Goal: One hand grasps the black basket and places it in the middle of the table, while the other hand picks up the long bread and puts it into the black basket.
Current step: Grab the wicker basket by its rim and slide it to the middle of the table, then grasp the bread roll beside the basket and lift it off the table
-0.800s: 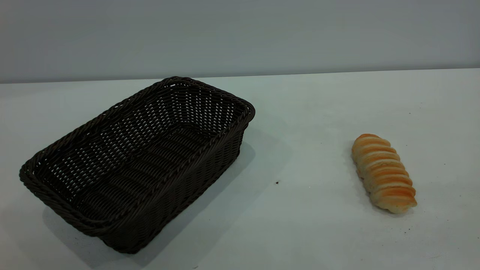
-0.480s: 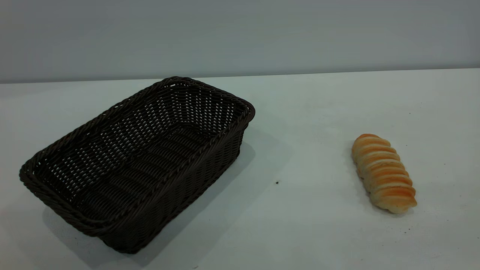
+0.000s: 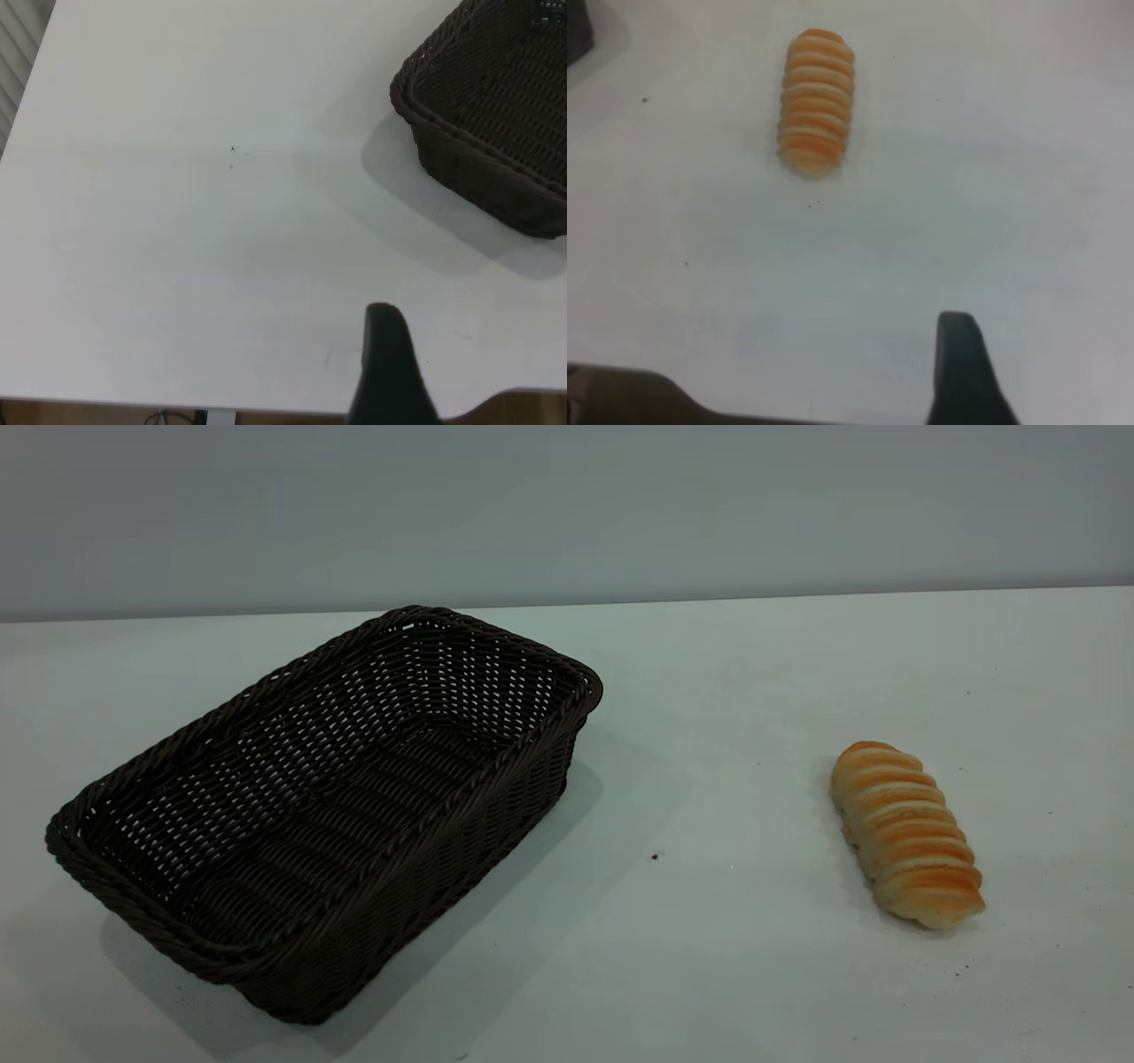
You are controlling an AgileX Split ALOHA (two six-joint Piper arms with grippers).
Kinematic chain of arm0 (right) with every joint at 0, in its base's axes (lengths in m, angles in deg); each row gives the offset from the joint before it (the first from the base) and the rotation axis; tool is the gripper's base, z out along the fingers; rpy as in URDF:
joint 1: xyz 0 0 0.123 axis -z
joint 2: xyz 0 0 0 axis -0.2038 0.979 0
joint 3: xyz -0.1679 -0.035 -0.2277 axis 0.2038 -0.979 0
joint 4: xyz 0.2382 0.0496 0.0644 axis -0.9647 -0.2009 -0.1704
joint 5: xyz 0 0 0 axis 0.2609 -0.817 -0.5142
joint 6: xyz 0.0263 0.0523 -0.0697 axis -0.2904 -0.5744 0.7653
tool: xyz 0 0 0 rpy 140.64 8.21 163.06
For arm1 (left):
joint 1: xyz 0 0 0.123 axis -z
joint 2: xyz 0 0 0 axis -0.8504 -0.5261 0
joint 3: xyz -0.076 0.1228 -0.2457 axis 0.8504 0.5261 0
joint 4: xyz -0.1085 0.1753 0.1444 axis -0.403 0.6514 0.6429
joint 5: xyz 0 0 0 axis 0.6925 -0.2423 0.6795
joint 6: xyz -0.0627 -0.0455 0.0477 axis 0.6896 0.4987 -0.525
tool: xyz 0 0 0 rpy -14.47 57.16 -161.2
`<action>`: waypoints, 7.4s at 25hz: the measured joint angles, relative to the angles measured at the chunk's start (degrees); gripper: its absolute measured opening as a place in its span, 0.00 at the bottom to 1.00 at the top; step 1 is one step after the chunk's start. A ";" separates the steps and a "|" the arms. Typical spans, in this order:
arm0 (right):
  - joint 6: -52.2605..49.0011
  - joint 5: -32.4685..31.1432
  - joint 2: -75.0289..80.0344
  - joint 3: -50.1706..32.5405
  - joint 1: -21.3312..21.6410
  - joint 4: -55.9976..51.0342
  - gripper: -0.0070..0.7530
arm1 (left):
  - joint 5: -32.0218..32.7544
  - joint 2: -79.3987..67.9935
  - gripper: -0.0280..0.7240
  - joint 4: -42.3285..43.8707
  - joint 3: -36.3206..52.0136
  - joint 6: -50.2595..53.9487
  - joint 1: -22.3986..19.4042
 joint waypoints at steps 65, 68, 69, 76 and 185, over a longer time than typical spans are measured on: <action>8.42 25.27 39.90 6.78 0.00 -11.04 0.59 | -42.48 -89.37 0.79 -18.98 -9.61 19.66 0.87; 8.42 25.27 39.90 6.78 0.00 -11.11 0.59 | -43.93 -91.19 0.79 -23.05 -10.36 18.41 3.12; 8.47 25.27 39.90 6.78 0.00 -11.16 0.59 | -44.10 -91.61 0.79 -24.07 -10.48 18.39 3.88; 8.47 25.34 39.90 6.78 0.00 -11.22 0.59 | -44.88 -92.78 0.79 -26.51 -10.55 20.29 7.48; 70.06 48.35 110.33 22.76 -0.49 -72.13 0.59 | -15.50 -86.62 0.76 -1.50 -48.85 -1.48 13.21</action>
